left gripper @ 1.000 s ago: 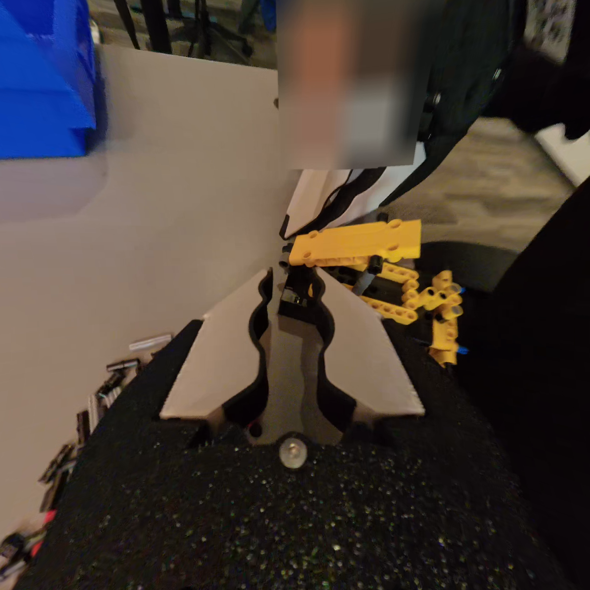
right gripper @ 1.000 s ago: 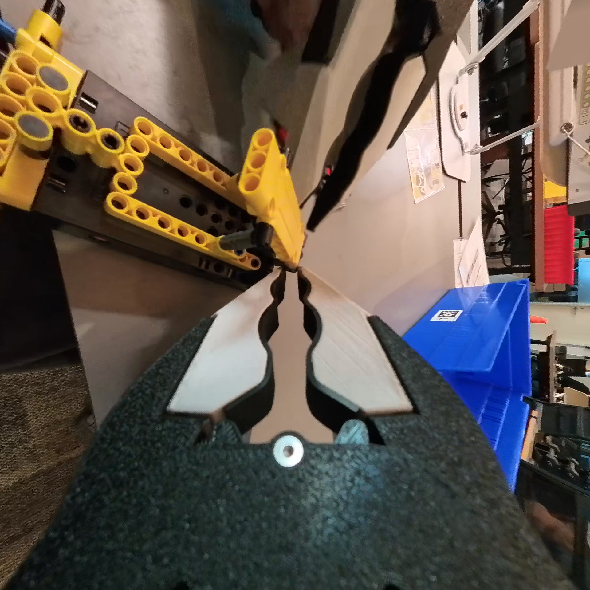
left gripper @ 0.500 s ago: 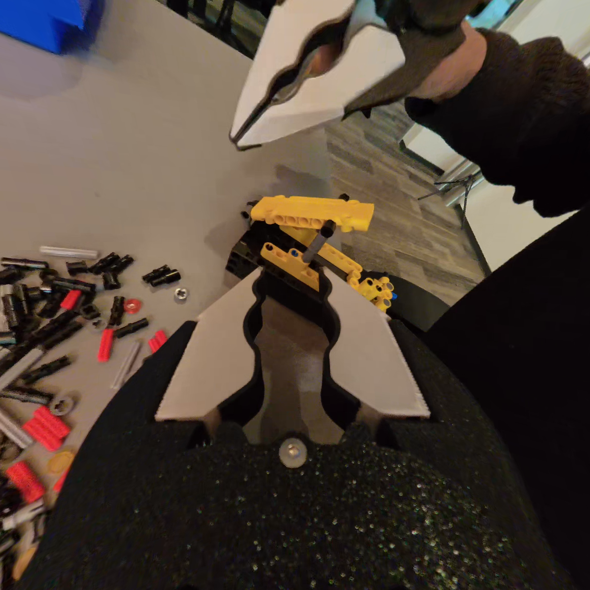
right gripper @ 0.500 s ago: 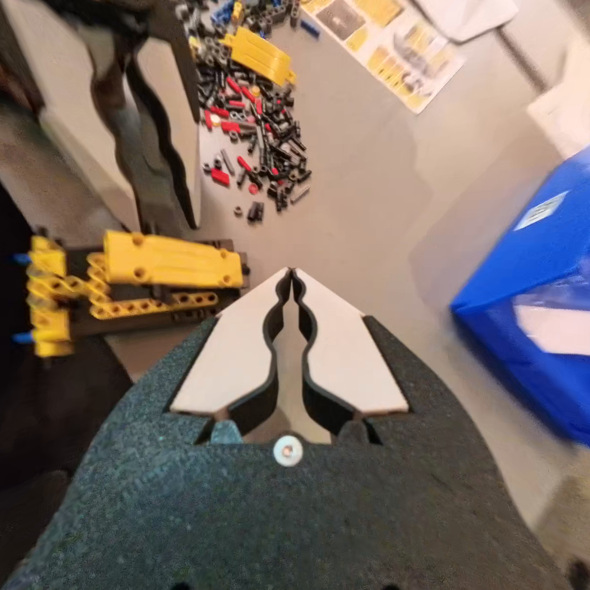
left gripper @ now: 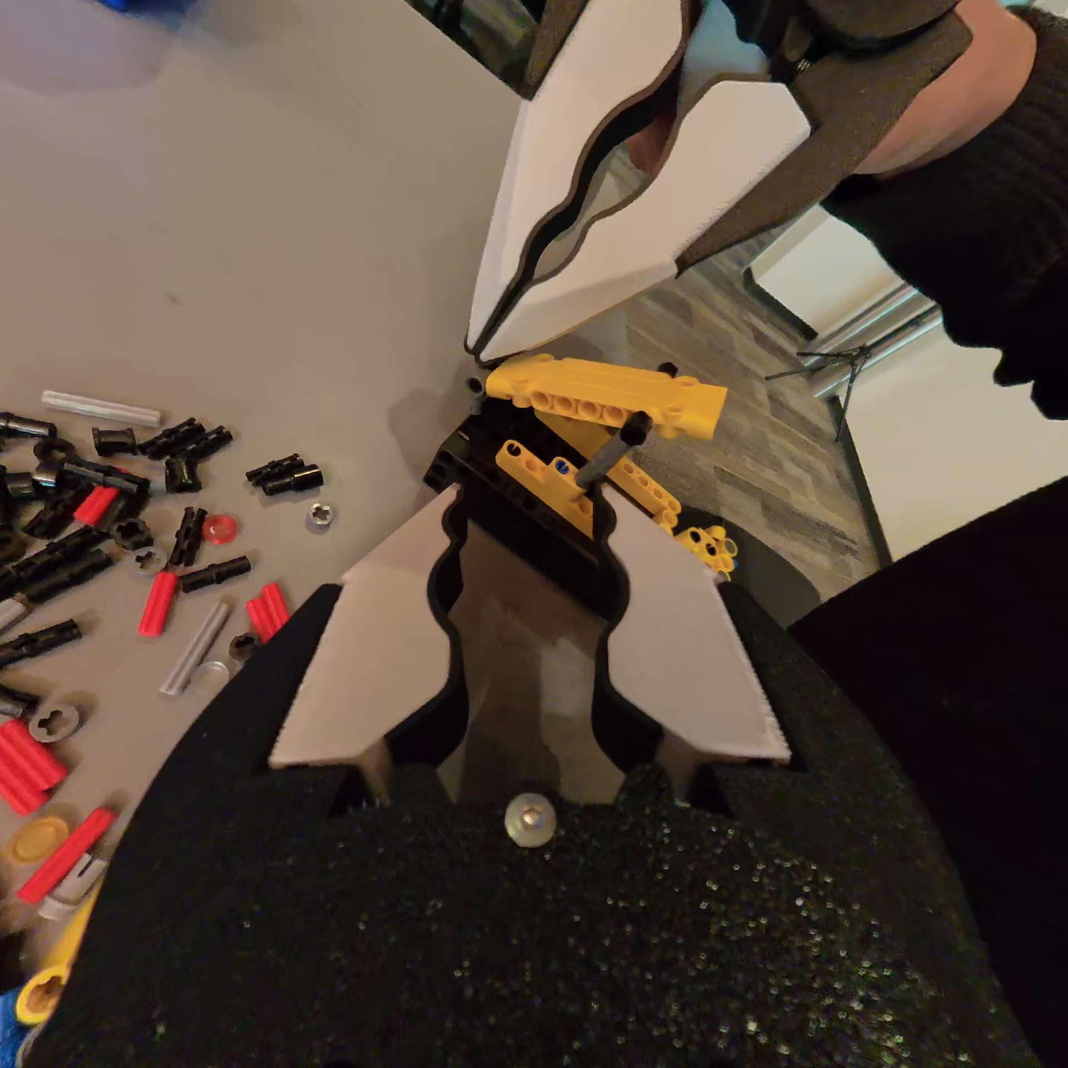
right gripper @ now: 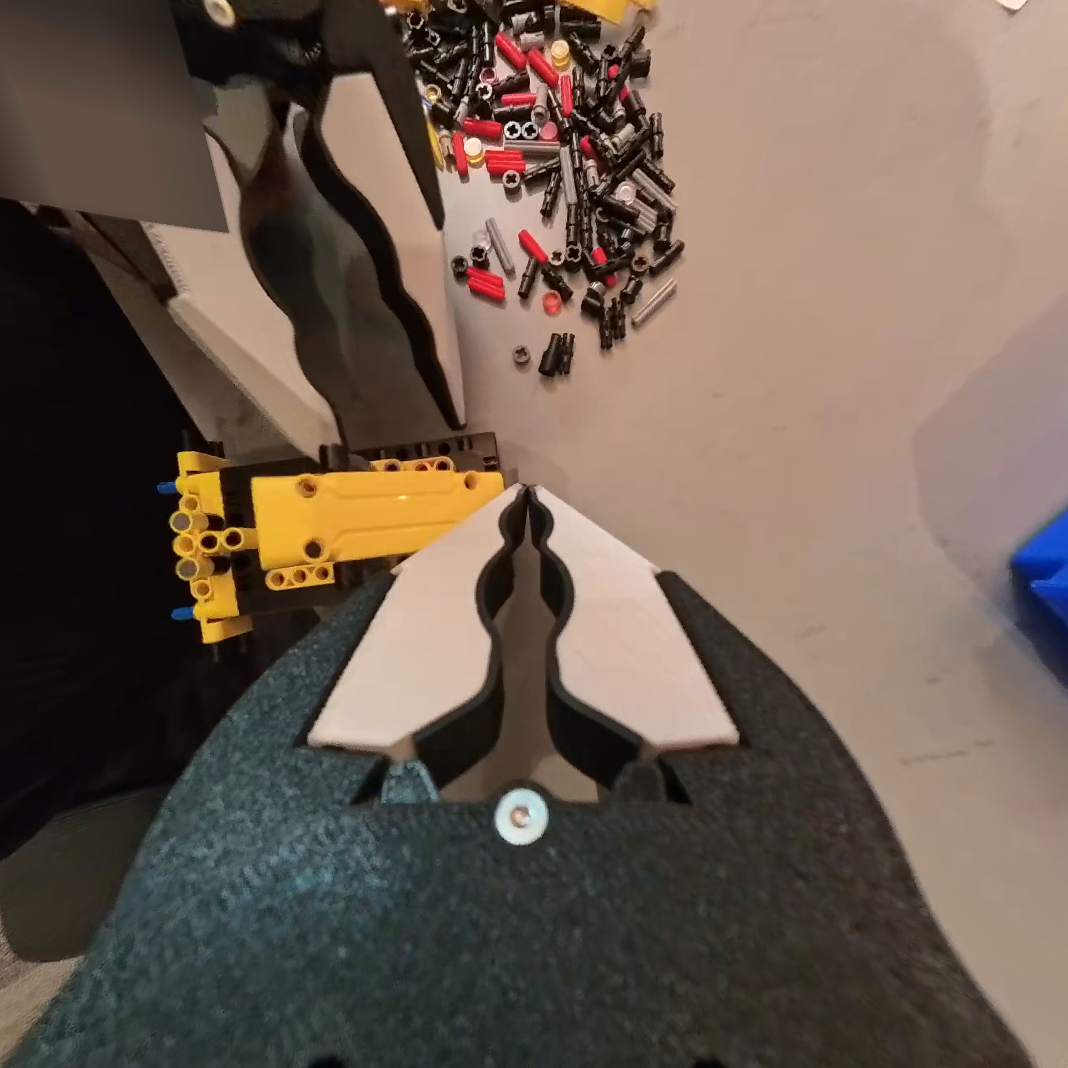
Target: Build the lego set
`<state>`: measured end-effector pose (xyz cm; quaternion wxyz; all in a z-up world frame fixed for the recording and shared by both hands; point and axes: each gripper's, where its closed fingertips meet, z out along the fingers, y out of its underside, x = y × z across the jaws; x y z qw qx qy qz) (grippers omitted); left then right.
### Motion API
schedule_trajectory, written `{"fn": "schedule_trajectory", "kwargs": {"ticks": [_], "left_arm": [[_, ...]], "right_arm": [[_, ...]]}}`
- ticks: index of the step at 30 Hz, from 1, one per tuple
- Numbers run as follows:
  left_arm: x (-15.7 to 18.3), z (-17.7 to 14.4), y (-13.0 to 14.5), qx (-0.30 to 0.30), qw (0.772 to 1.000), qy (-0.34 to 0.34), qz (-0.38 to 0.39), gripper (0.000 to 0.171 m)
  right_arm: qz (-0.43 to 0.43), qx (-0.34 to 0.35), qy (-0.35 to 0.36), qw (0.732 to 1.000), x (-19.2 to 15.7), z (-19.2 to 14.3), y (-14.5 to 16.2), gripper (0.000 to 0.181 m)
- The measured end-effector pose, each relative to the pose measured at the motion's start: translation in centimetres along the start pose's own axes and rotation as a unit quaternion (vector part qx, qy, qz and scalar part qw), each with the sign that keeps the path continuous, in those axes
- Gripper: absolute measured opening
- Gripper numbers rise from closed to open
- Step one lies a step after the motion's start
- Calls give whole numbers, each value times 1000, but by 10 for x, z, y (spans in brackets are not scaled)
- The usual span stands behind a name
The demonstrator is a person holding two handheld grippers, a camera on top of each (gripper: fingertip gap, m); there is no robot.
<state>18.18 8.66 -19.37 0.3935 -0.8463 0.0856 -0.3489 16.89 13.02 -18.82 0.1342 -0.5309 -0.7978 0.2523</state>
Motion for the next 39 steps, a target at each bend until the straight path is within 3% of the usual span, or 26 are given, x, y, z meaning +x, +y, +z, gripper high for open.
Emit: {"fn": "schedule_trajectory", "kwargs": {"ticks": [17,23,30,39], "left_arm": [[-2,3,2,-3,1000,-17,3,45],[-2,4,2,-5,1000,-19,4,46],[-2,3,1,-1,1000,-14,1,46],[24,-17,3,54,998,4,10,48]], "right_arm": [[-69,-28,17,997,-2,-1,2,0],[-101,-34,-7,994,-3,0,1,0],[-75,-35,-39,996,-2,1,1,0],[-35,43,53,997,9,-19,-6,0]]}}
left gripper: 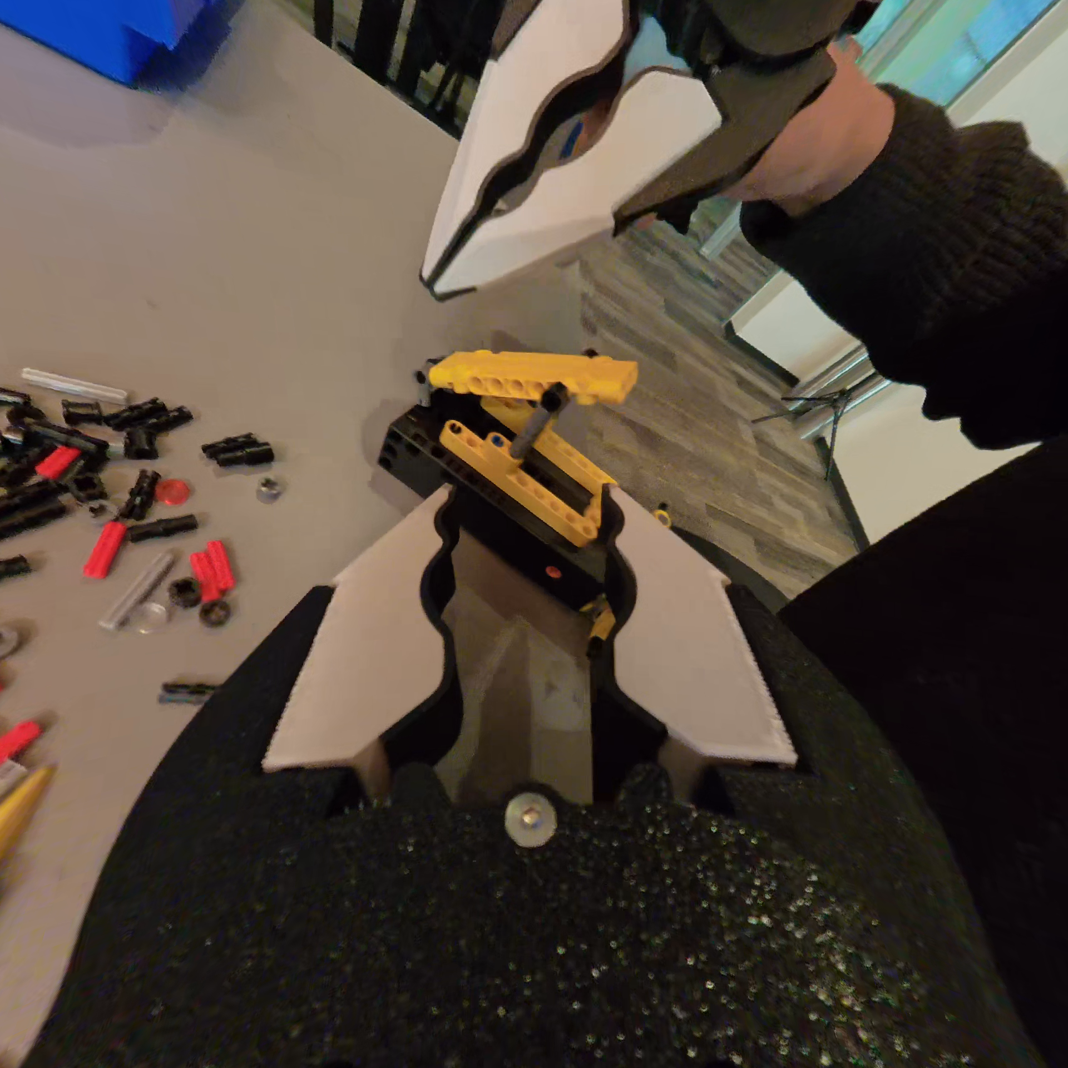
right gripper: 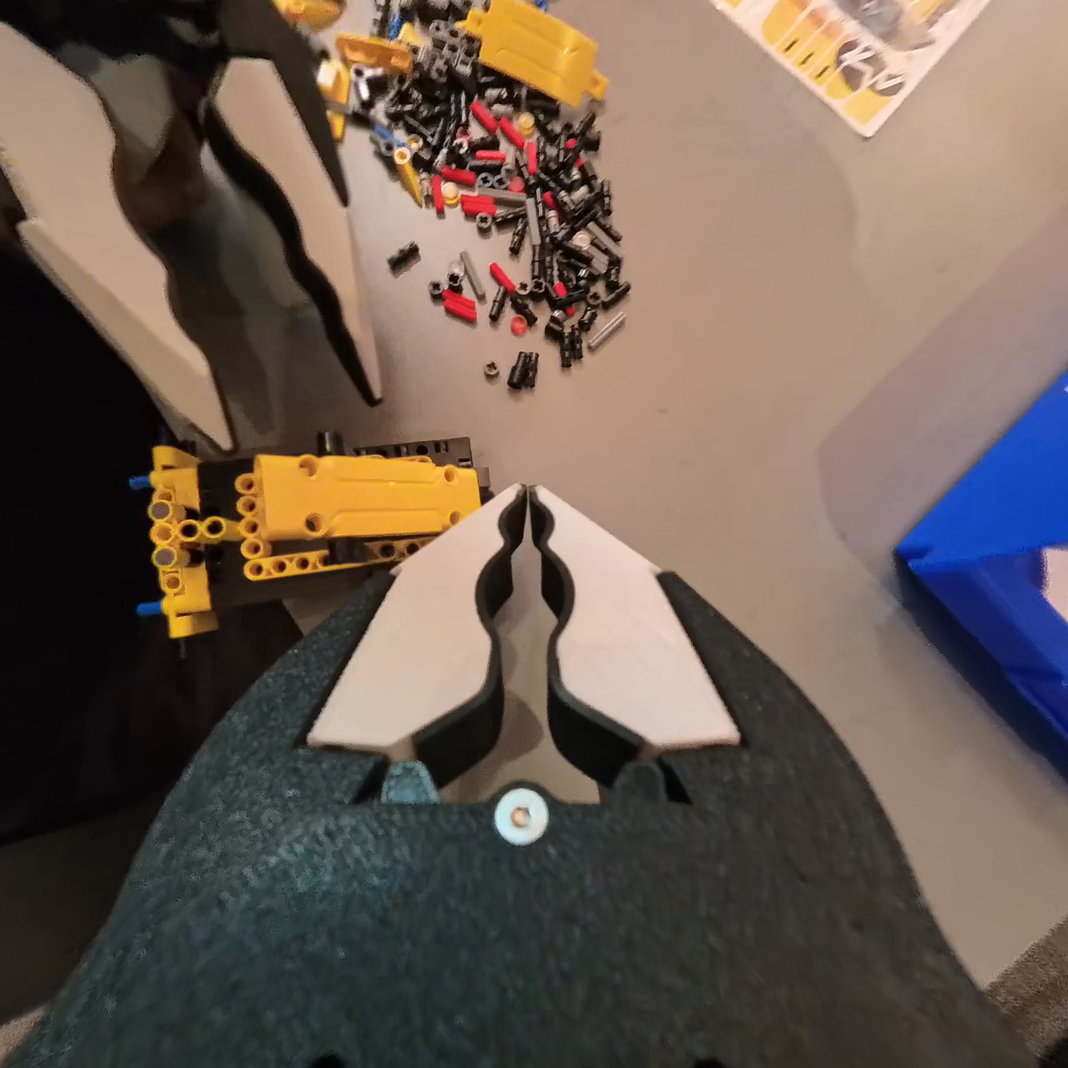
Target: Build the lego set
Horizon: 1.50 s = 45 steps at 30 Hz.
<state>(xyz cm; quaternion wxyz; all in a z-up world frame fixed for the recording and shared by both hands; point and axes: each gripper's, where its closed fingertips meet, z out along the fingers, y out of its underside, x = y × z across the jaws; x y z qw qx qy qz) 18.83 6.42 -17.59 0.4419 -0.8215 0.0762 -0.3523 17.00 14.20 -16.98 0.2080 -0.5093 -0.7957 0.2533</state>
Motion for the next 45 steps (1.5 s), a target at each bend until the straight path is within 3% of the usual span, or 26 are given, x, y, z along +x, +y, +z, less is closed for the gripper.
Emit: {"fn": "schedule_trajectory", "kwargs": {"ticks": [6,11,13,15,17,27,45], "left_arm": [[14,-12,4,50,998,-36,16,49],[18,-29,7,71,996,-55,15,50],[17,-35,7,75,995,-61,18,50],[15,-39,4,80,994,-67,27,50],[12,-41,0,81,994,-69,33,50],[-1,-42,-7,106,993,-57,14,49],[-3,-46,-9,121,991,-55,3,49]], "right_arm": [[52,89,81,991,1,-20,-2,1],[111,154,138,972,-6,-29,16,7],[128,180,141,965,-16,-33,24,18],[112,226,106,962,-43,-39,21,47],[107,243,102,959,-62,-47,24,47],[145,155,7,977,-122,-14,48,51],[161,140,-19,977,-138,5,49,51]]}}
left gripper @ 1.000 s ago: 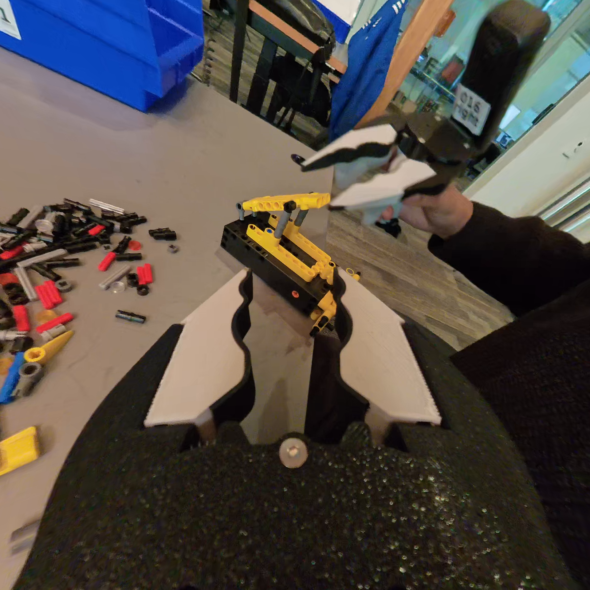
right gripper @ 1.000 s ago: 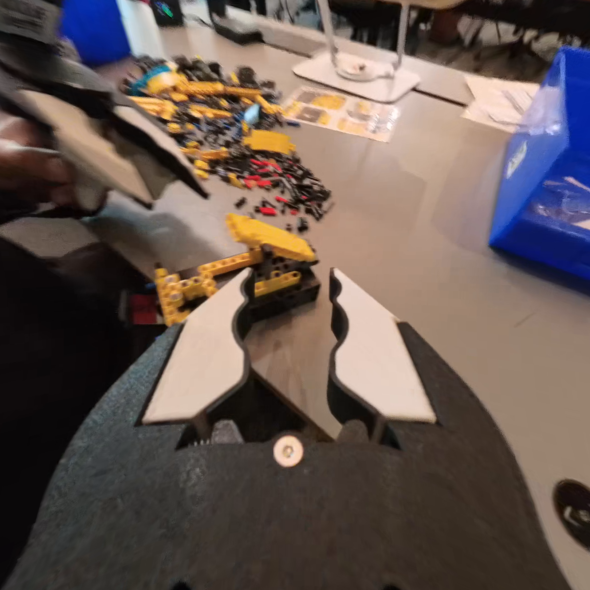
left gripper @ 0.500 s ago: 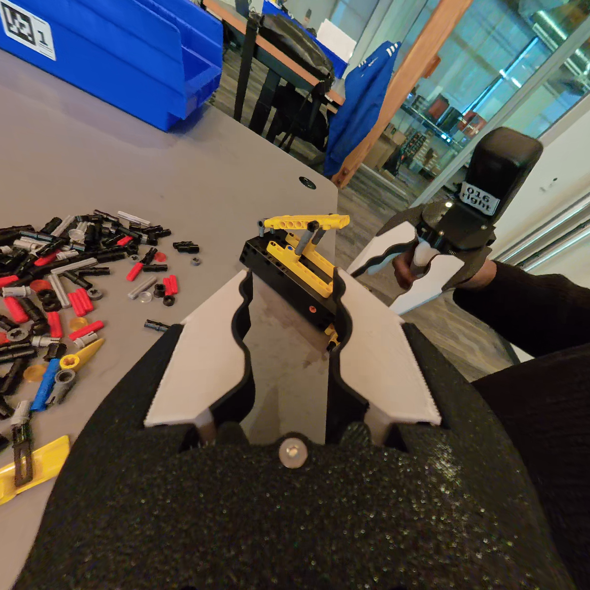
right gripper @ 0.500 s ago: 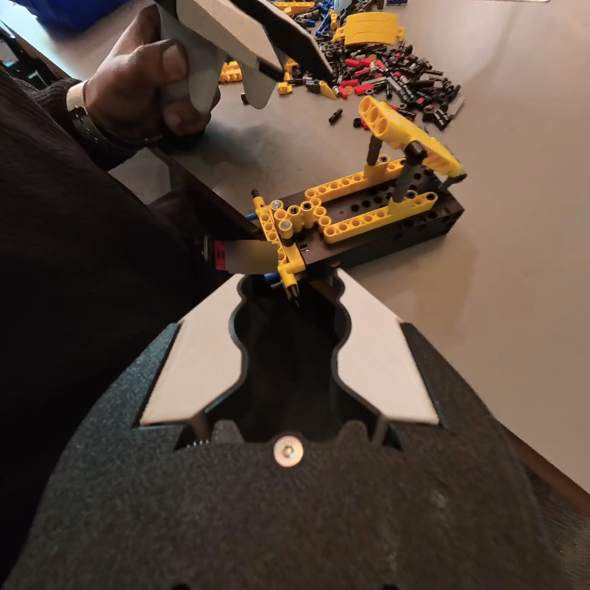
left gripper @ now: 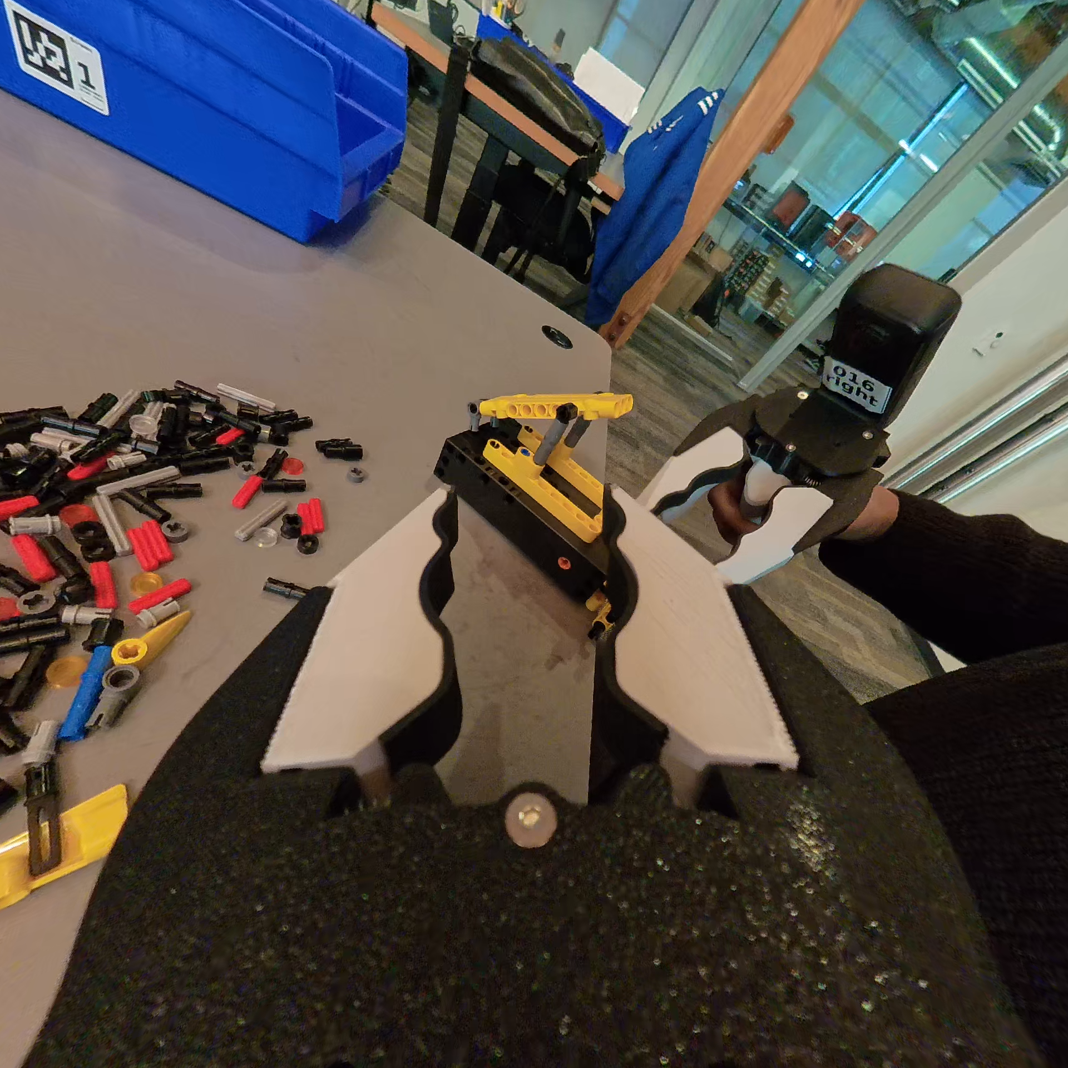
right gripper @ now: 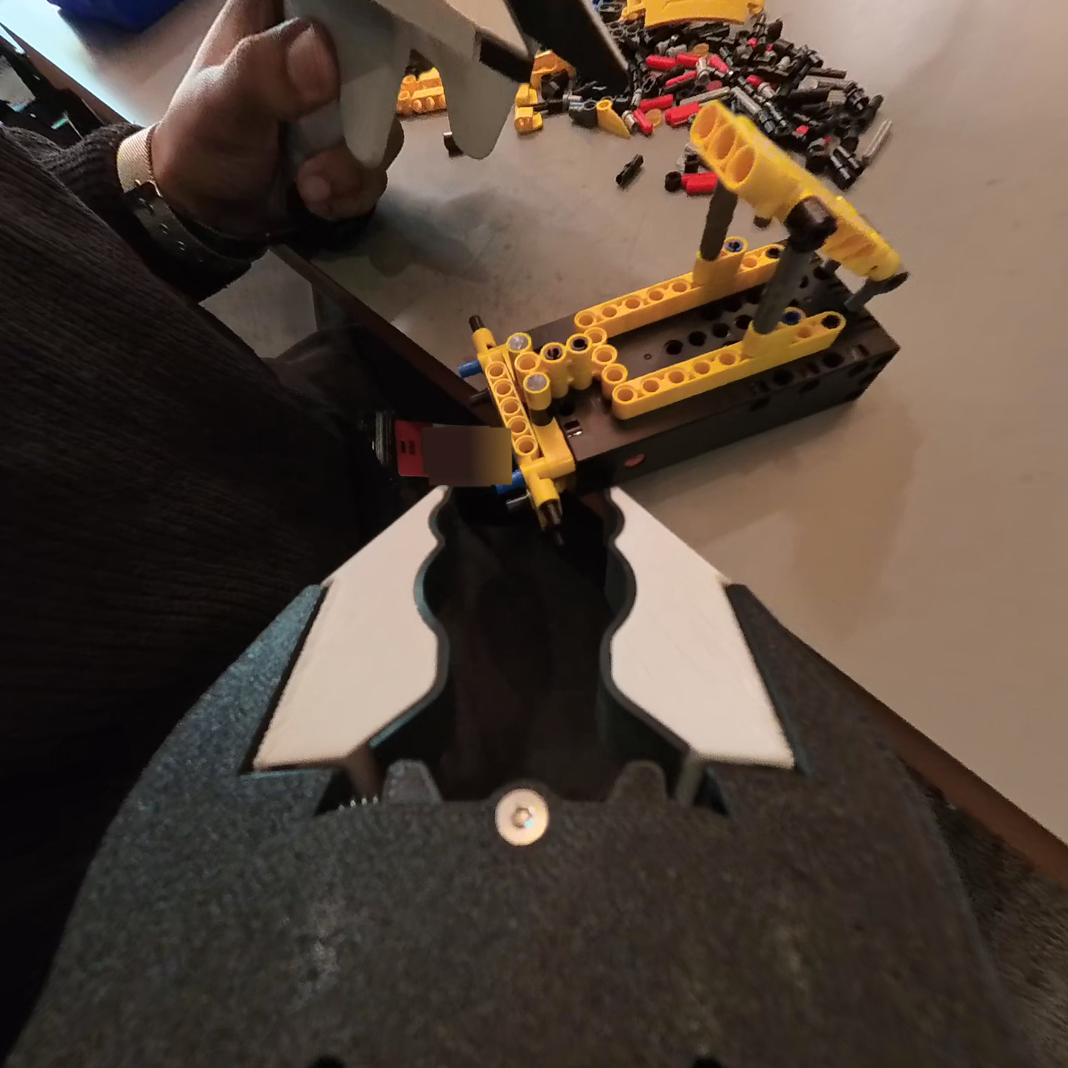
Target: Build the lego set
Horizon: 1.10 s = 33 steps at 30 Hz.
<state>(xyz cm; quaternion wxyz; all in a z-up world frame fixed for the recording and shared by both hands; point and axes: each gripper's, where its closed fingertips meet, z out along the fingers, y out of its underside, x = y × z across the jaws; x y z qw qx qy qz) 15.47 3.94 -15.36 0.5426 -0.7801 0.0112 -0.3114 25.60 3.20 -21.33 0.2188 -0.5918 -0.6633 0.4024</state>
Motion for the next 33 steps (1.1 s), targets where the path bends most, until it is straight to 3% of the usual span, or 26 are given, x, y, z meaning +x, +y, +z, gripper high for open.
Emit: {"fn": "schedule_trajectory", "kwargs": {"ticks": [10,16,23,33], "left_arm": [[1,-4,-3,15,1000,-1,0,49],[0,-20,-18,75,996,-30,41,49],[-5,-28,-24,101,994,-33,29,49],[-2,-38,-33,139,981,-85,106,49]], "right_arm": [[-7,11,-32,999,-18,12,-11,51],[-9,24,-55,998,-28,23,-20,51],[-12,47,-75,996,-37,37,-32,51],[-10,60,-98,993,-43,49,-41,51]]}}
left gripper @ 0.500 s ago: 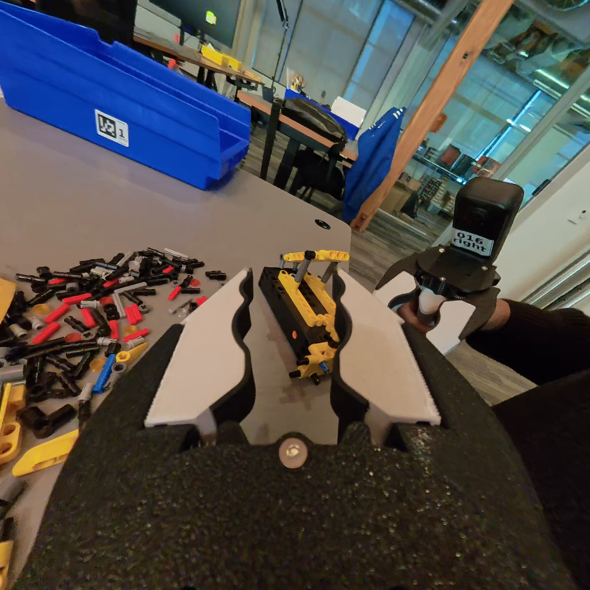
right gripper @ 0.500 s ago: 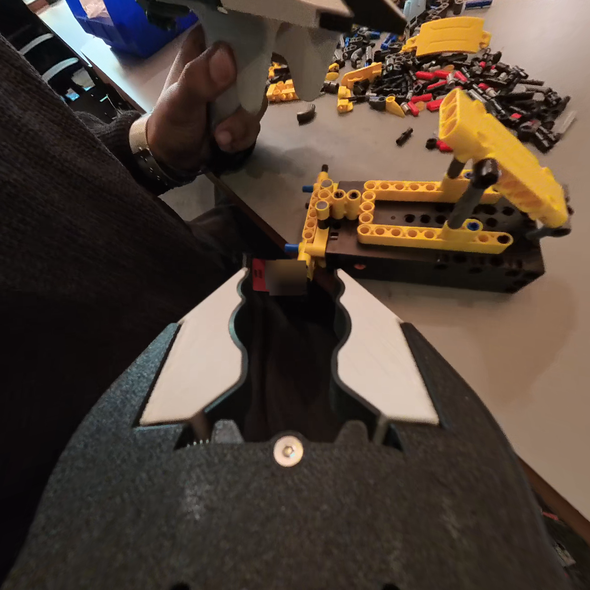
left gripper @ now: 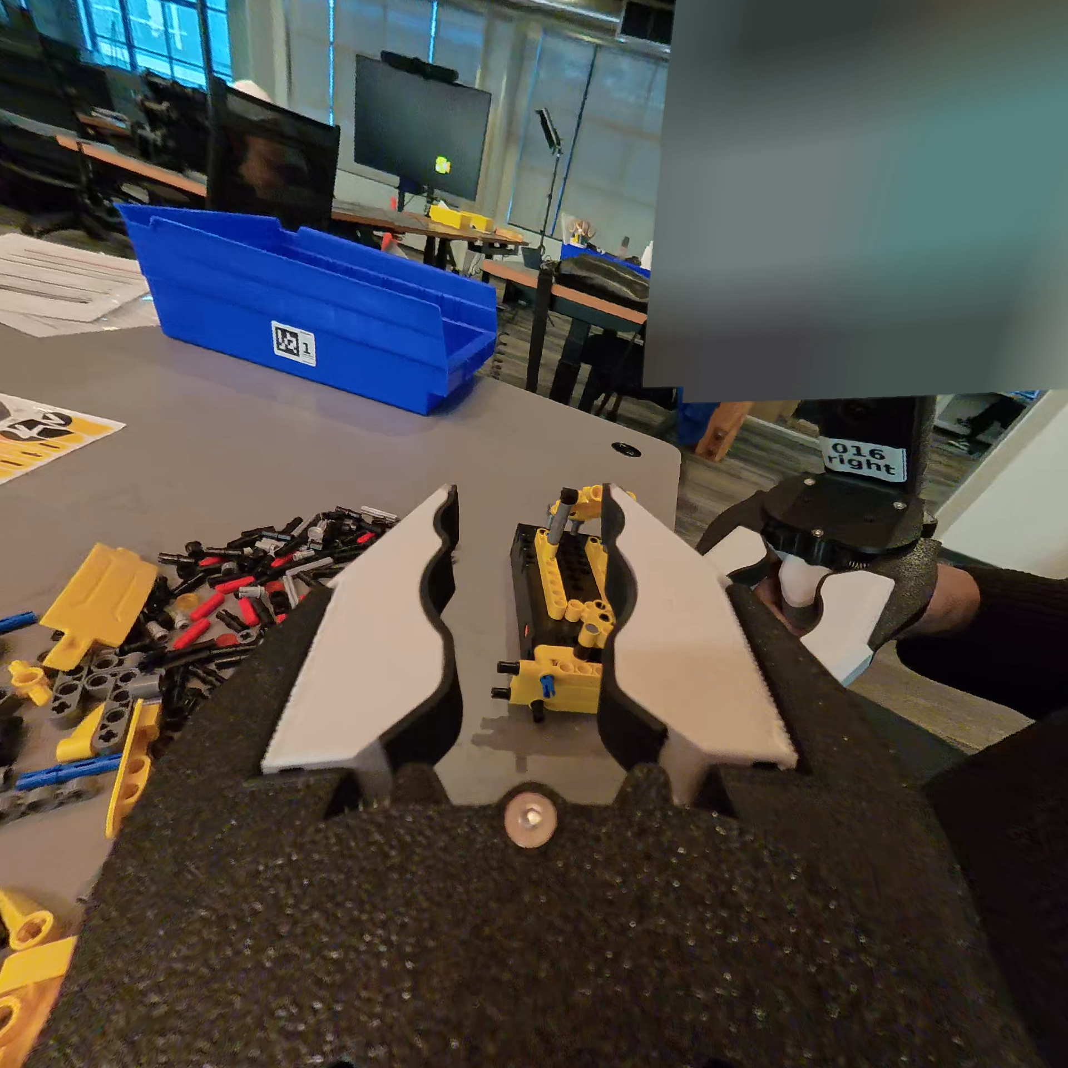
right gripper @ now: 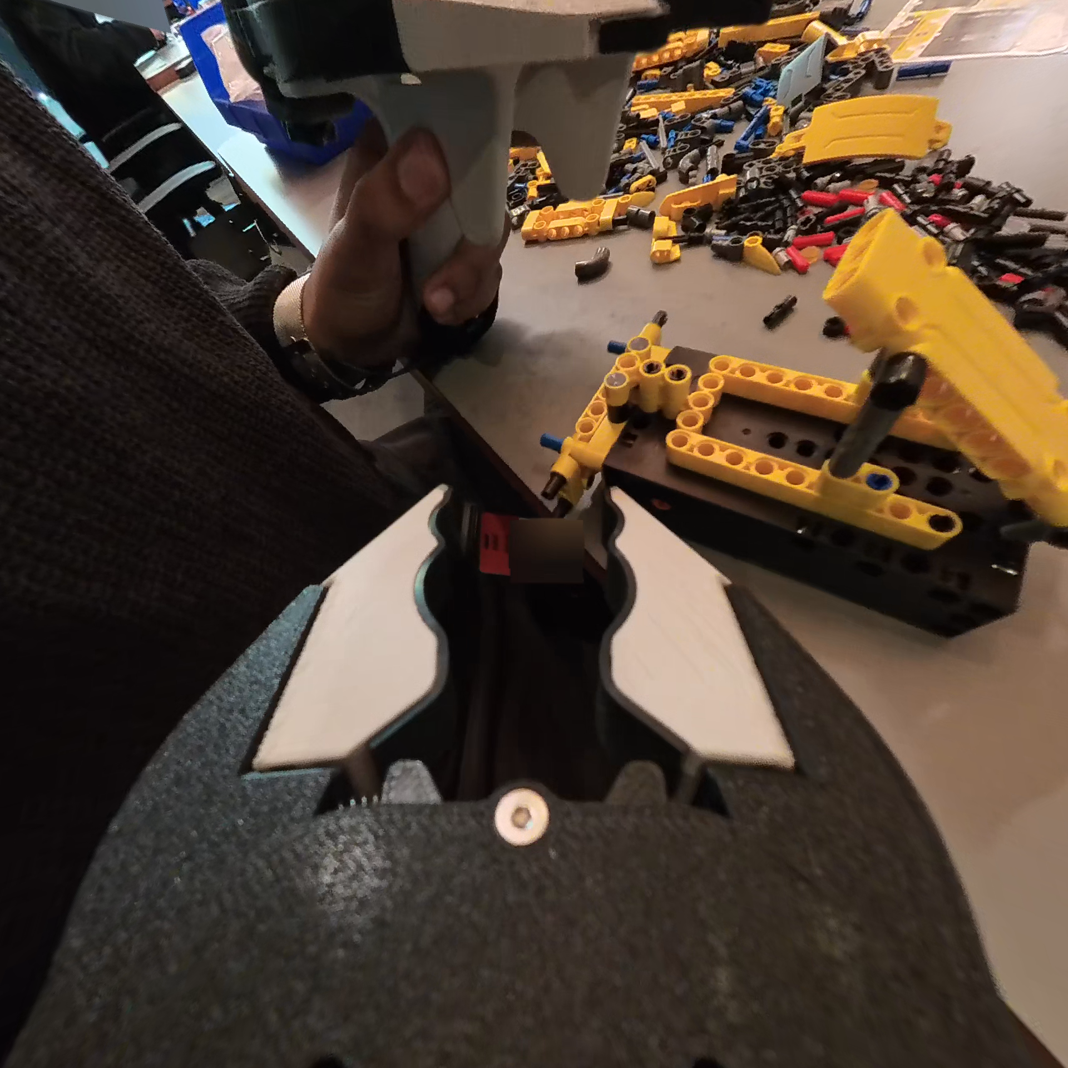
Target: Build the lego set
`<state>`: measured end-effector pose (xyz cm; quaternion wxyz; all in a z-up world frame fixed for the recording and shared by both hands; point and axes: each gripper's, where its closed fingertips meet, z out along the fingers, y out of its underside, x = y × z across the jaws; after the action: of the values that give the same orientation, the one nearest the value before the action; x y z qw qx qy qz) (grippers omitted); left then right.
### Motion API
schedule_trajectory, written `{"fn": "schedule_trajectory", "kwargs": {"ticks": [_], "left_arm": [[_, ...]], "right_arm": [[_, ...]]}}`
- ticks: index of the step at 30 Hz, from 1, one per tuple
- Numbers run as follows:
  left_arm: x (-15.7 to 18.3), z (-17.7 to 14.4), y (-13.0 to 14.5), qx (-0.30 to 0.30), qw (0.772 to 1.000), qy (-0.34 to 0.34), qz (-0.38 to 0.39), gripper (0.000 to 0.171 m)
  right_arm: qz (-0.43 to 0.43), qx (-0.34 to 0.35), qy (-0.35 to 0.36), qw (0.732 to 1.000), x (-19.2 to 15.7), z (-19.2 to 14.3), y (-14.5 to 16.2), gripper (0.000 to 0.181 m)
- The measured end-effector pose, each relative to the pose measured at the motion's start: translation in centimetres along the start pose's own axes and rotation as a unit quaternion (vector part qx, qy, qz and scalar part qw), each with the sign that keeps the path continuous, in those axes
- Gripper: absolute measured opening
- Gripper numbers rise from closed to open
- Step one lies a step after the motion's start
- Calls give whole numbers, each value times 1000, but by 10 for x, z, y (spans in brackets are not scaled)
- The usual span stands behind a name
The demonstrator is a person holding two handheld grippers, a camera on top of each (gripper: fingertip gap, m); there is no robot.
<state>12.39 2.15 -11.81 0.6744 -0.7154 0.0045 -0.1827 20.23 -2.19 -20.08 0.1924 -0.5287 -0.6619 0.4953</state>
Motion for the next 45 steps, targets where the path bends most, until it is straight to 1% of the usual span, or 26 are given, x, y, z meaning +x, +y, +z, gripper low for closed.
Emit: {"fn": "schedule_trajectory", "kwargs": {"ticks": [5,9,15,23,30,45], "left_arm": [[-7,3,3,-11,999,8,-41,49],[-8,-1,-2,6,999,-2,-34,49],[-8,0,-1,3,999,-3,-32,49],[-8,0,-1,3,999,-2,-32,49],[-8,0,-1,1,999,0,-36,49],[-9,0,-1,2,999,0,-38,49]], "right_arm": [[-1,16,-1,1000,1,9,-5,51],[-6,31,5,999,2,21,-12,51],[-6,42,-13,999,-4,32,-18,51],[-9,56,-14,998,-3,35,-24,51],[-28,53,-5,998,-2,37,-24,51],[-37,55,0,998,0,38,-25,50]]}}
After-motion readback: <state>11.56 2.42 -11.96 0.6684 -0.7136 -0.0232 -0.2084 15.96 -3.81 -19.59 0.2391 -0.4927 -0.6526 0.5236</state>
